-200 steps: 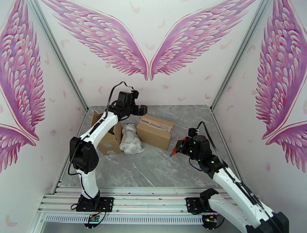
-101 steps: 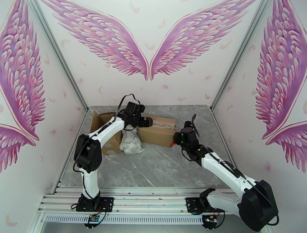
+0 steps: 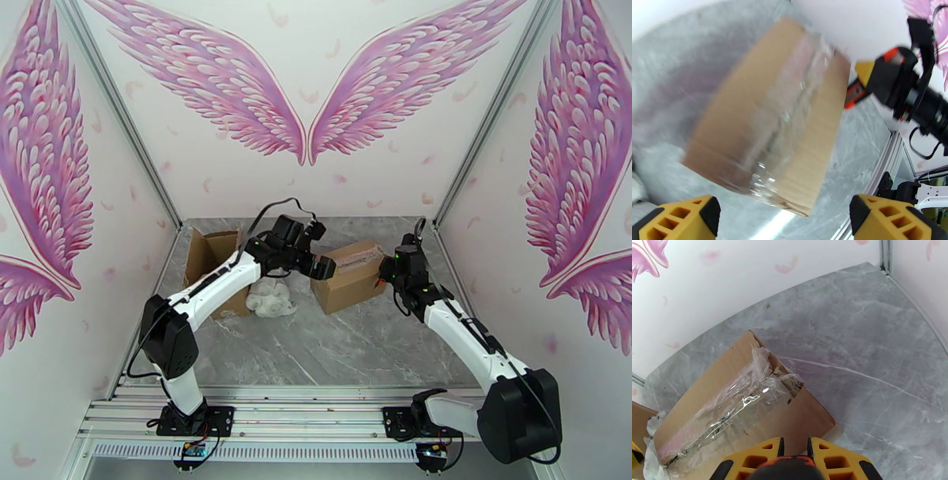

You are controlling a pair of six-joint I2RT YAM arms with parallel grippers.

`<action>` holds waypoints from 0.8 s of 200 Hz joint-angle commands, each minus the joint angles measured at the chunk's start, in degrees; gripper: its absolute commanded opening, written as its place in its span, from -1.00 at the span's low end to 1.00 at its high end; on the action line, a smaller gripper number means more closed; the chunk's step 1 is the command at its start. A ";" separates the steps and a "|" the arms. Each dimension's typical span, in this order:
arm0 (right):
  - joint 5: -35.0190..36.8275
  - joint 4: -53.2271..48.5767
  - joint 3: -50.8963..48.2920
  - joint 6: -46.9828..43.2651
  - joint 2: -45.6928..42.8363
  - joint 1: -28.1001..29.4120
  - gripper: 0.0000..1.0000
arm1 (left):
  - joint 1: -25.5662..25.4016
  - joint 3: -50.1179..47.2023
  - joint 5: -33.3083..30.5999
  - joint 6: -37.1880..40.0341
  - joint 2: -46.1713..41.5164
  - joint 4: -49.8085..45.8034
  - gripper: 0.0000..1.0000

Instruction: Unpack the express box

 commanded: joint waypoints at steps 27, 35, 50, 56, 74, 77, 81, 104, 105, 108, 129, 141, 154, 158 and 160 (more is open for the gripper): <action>3.47 -3.53 -1.93 -0.99 -2.86 0.38 -1.00 | 5.02 15.72 2.59 3.50 13.36 -3.47 0.81; 4.63 -3.23 -1.15 -2.00 -1.29 0.30 -1.00 | 5.39 17.03 4.12 3.14 15.71 -3.71 0.79; 5.78 -3.92 1.48 -2.80 1.93 0.29 -1.00 | 5.30 17.90 6.41 2.92 18.69 -3.60 0.77; 5.28 -3.68 2.59 -3.08 3.25 0.21 -1.00 | 5.17 17.94 7.20 2.73 19.36 -3.64 0.77; 3.19 -1.72 5.06 -3.17 6.72 0.31 -1.00 | 4.76 15.90 10.25 1.52 19.64 -2.09 0.74; 2.97 -1.52 5.50 -3.17 7.39 0.34 -1.00 | 4.62 15.35 10.87 1.44 19.38 -1.69 0.73; 2.85 -1.38 6.23 -3.17 8.17 0.33 -1.00 | 4.39 14.32 11.42 1.42 18.93 -1.03 0.73; 1.67 -0.99 11.12 -4.38 13.09 0.32 -1.00 | 3.22 7.07 16.84 1.21 15.18 3.23 0.73; 1.59 -0.91 11.32 -4.43 13.18 0.31 -1.00 | 3.17 6.82 17.19 1.18 15.05 3.37 0.72; 1.19 -0.73 11.86 -4.60 13.90 0.36 -1.00 | 3.06 5.81 18.60 0.98 14.49 3.98 0.72; -3.35 0.60 16.33 -6.15 18.50 0.56 -1.00 | 1.55 0.17 23.80 1.41 10.80 5.46 0.72; -7.34 1.41 18.94 -7.09 21.37 1.00 -1.00 | 0.34 -2.85 25.40 1.43 8.72 5.97 0.72; -11.28 1.69 21.99 -7.92 24.46 2.01 -1.00 | -1.22 -5.70 26.19 1.59 6.74 6.31 0.72; -12.76 1.71 22.91 -8.20 25.35 2.39 -1.00 | -1.77 -6.52 26.17 1.71 6.19 6.33 0.72; -13.39 1.66 23.26 -8.36 25.85 2.62 -1.00 | -2.01 -6.94 26.06 1.75 5.98 6.35 0.73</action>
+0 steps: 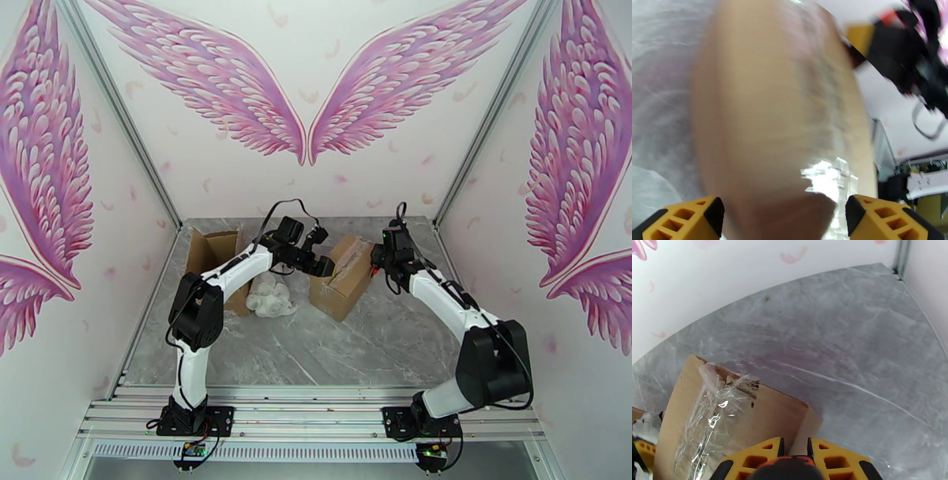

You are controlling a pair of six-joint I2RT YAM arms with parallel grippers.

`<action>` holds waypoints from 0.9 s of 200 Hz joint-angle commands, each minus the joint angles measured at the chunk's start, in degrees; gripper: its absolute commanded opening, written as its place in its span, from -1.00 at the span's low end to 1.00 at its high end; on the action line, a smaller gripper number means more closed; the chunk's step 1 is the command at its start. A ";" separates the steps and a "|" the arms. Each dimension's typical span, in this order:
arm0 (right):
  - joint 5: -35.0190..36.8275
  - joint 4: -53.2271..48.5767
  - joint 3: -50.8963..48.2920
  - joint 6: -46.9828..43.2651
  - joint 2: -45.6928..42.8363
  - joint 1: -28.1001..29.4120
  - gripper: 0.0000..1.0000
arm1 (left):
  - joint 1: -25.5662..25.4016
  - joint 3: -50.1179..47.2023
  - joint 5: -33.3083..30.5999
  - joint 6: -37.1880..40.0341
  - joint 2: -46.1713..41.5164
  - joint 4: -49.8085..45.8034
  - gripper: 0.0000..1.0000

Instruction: Unpack the express box

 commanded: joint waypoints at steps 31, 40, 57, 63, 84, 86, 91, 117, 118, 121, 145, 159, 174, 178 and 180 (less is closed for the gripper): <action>-18.54 2.70 11.57 -5.14 9.90 5.81 -1.00 | -6.40 -9.17 4.71 -1.01 -8.17 5.83 0.75; -18.71 0.99 13.74 -5.81 11.16 6.44 -1.00 | -6.80 -9.39 3.48 -0.61 -8.36 5.03 0.75; -16.73 -2.29 15.56 -5.43 11.52 6.23 -1.00 | -7.00 -9.29 -0.17 2.24 -9.48 1.01 0.75; -15.60 -2.61 15.28 -5.27 10.92 5.86 -1.00 | -7.00 -8.92 -2.36 4.10 -10.25 -1.04 0.76; -12.54 -3.48 13.78 -3.43 7.10 3.60 -1.00 | -7.12 -8.57 -9.33 12.19 -14.28 -7.00 0.76; -12.20 -3.56 13.62 -3.23 6.68 3.30 -1.00 | -7.21 -8.55 -10.20 12.94 -14.70 -7.34 0.76; -11.52 -3.69 13.14 -2.70 5.51 2.60 -1.00 | -7.41 -8.78 -11.83 15.50 -15.90 -8.36 0.77; -8.18 -3.39 10.18 0.56 -0.94 -1.21 -1.00 | -9.67 -11.47 -22.52 29.15 -23.02 -8.99 0.91; -8.10 -3.33 10.06 0.69 -1.30 -1.34 -1.00 | -9.78 -11.66 -22.96 29.58 -23.30 -8.78 0.92; -7.78 -3.27 9.64 0.99 -2.10 -1.70 -1.00 | -10.14 -12.47 -24.36 30.97 -24.22 -7.63 0.96; -5.48 -3.14 5.97 2.58 -8.52 -4.55 -1.00 | -11.90 -18.07 -28.82 43.25 -29.92 0.90 0.97; -6.36 -3.26 2.79 5.16 -12.44 -6.33 -1.00 | -12.33 -20.48 -31.17 50.76 -31.41 5.40 0.98; -7.94 -2.95 -2.11 9.22 -17.47 -7.97 -1.00 | -12.45 -23.89 -32.09 61.40 -31.54 9.47 0.97; -8.28 -2.87 -3.66 10.60 -19.17 -8.40 -1.00 | -12.51 -24.46 -32.11 64.22 -31.30 10.48 0.98; -8.47 -2.84 -4.43 11.26 -19.99 -8.60 -1.00 | -12.51 -24.67 -32.02 65.81 -31.11 10.96 0.98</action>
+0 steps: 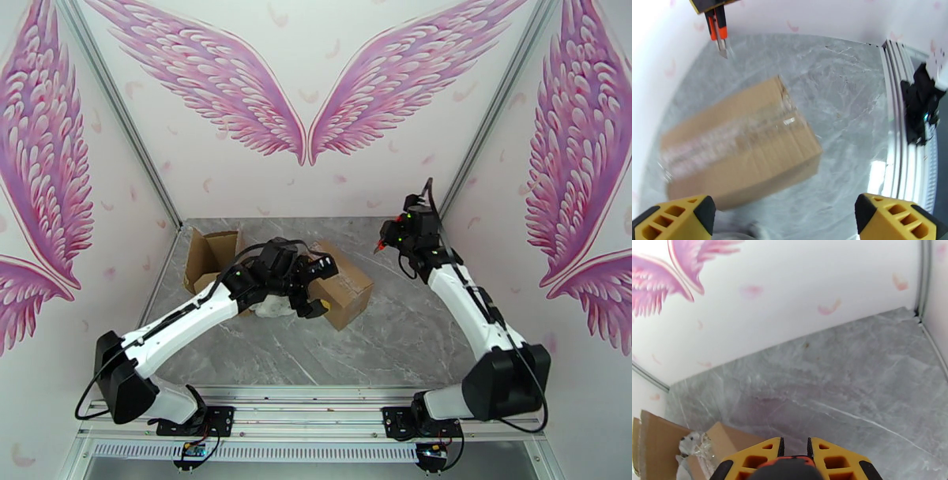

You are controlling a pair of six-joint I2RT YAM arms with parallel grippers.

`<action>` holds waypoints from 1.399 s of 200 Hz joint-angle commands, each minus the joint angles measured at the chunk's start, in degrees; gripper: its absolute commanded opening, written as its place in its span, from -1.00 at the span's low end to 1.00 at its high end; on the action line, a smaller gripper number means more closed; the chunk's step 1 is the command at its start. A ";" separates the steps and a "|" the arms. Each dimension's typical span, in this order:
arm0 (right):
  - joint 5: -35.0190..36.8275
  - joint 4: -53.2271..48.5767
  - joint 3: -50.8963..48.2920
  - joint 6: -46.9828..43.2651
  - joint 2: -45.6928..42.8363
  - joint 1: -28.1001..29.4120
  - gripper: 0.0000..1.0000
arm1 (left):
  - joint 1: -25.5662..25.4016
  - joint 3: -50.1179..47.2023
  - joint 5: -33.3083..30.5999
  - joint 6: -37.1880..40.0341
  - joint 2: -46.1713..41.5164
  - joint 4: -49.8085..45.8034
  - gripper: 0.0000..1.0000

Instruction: Unpack the express box

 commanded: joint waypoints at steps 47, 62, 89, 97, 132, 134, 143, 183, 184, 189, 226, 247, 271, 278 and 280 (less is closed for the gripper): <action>-0.37 3.94 -25.78 24.07 -26.71 -2.33 -1.00 | -0.40 0.84 -3.32 38.70 10.42 9.35 0.97; -0.89 6.03 -29.12 27.16 -30.70 -2.26 -1.00 | -1.02 1.65 -2.61 39.05 12.88 12.65 0.98; -2.11 5.42 -30.30 28.97 -31.65 -2.31 -1.00 | -2.88 6.13 -1.42 38.15 17.93 11.22 0.98; -2.29 5.49 -30.48 29.24 -31.54 -2.25 -1.00 | -3.58 6.99 -1.39 37.75 18.96 11.57 0.98; -2.07 6.58 -31.72 30.14 -31.40 -2.16 -1.00 | -6.65 11.05 -3.71 31.66 24.04 15.42 0.98; -2.00 6.70 -31.75 30.18 -31.45 -2.16 -1.00 | -6.84 11.54 -3.92 31.36 24.48 15.35 0.98; -1.79 7.05 -32.10 30.40 -31.28 -2.15 -1.00 | -7.64 13.50 -5.11 30.47 26.37 15.13 0.98; 0.44 8.51 -33.26 31.24 -30.83 -2.07 -1.00 | -8.62 17.49 -6.48 25.98 28.84 13.37 0.98; 0.52 8.64 -33.35 31.28 -30.84 -2.07 -1.00 | -8.52 17.60 -6.34 25.88 28.84 13.08 0.98; 0.92 9.14 -33.66 31.40 -30.78 -2.09 -1.00 | -8.24 17.88 -5.57 25.50 28.70 11.75 0.97; 3.97 11.97 -34.18 31.56 -28.49 -2.05 -1.00 | -6.00 16.89 -0.85 21.22 26.98 8.60 0.98; 4.02 14.40 -33.54 31.52 -26.04 -2.07 -1.00 | -5.44 16.24 0.29 20.75 26.53 8.29 0.97; 3.95 15.44 -32.22 31.24 -24.28 -2.07 -1.00 | -5.27 15.86 0.11 21.04 26.51 7.62 0.97; 4.03 15.54 -31.99 31.25 -24.17 -2.04 -1.00 | -5.18 15.69 0.11 21.00 26.47 7.64 0.98; 4.10 15.53 -31.95 31.21 -24.17 -2.06 -1.00 | -5.11 15.60 0.11 20.96 26.47 7.67 0.97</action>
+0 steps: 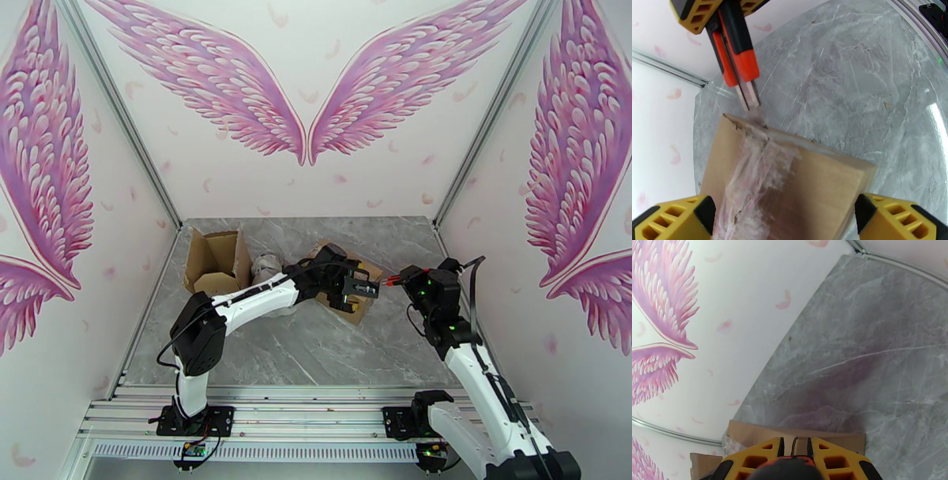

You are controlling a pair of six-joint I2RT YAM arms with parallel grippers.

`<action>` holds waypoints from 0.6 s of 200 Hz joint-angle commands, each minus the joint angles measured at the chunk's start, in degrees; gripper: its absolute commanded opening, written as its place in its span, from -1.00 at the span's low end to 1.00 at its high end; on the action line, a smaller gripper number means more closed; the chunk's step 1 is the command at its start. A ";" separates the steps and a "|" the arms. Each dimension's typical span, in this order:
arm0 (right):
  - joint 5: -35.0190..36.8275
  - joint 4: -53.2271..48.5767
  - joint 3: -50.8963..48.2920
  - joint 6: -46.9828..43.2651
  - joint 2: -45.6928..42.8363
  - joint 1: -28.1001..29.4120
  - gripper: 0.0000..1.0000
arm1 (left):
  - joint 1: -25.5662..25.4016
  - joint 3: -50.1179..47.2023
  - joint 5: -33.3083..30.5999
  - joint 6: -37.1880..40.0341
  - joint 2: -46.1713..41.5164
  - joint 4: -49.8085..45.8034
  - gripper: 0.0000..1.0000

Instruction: Unpack the express box

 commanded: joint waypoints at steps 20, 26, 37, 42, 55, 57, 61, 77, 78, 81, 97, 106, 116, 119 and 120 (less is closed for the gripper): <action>1.56 3.79 1.94 0.63 0.67 0.18 -1.00 | 0.44 -0.22 1.45 -1.32 -2.10 -1.82 0.97; 1.44 3.73 2.03 0.72 0.74 0.18 -1.00 | 0.49 -0.25 1.55 -1.34 -2.06 -1.80 0.97; 1.29 3.79 2.14 0.94 0.93 0.18 -1.00 | 0.65 -0.21 1.70 -1.36 -2.01 -1.76 0.97; 1.15 3.70 2.25 1.01 0.94 0.18 -1.00 | 0.67 -0.27 1.75 -1.33 -1.94 -1.79 0.97; 1.02 3.43 2.60 1.00 0.71 0.17 -1.00 | 0.82 -0.04 1.81 -1.41 -1.76 -1.85 0.97; 0.99 3.28 2.68 1.00 0.70 0.18 -1.00 | 0.83 -0.06 1.84 -1.39 -1.75 -1.83 0.97; 1.03 3.11 2.88 1.05 0.52 0.18 -1.00 | 0.86 -0.05 1.90 -1.35 -1.67 -1.84 0.98; 1.21 2.64 3.29 0.88 -0.09 0.18 -1.00 | 0.91 -0.10 1.99 -1.50 -1.58 -1.79 0.97; 1.21 2.56 3.28 0.85 -0.15 0.18 -1.00 | 0.92 -0.07 1.95 -1.50 -1.58 -1.80 0.98; 1.29 2.49 3.39 0.86 -0.25 0.18 -1.00 | 0.93 -0.08 1.96 -1.49 -1.57 -1.82 0.98; 1.46 2.16 3.83 0.82 -0.44 0.18 -1.00 | 0.93 -0.03 1.95 -1.45 -1.49 -1.90 0.97; 1.47 2.16 3.98 0.90 -0.16 0.19 -1.00 | 1.01 -0.13 1.94 -1.50 -1.49 -1.91 0.98; 1.27 2.60 4.12 0.91 0.28 0.20 -1.00 | 1.02 -0.12 1.93 -1.58 -1.49 -1.91 0.97; 1.22 2.66 4.26 0.96 0.45 0.23 -1.00 | 1.02 -0.12 1.92 -1.56 -1.41 -1.99 0.98; 1.17 2.65 4.25 0.98 0.51 0.20 -1.00 | 1.02 -0.08 1.92 -1.53 -1.40 -1.99 0.97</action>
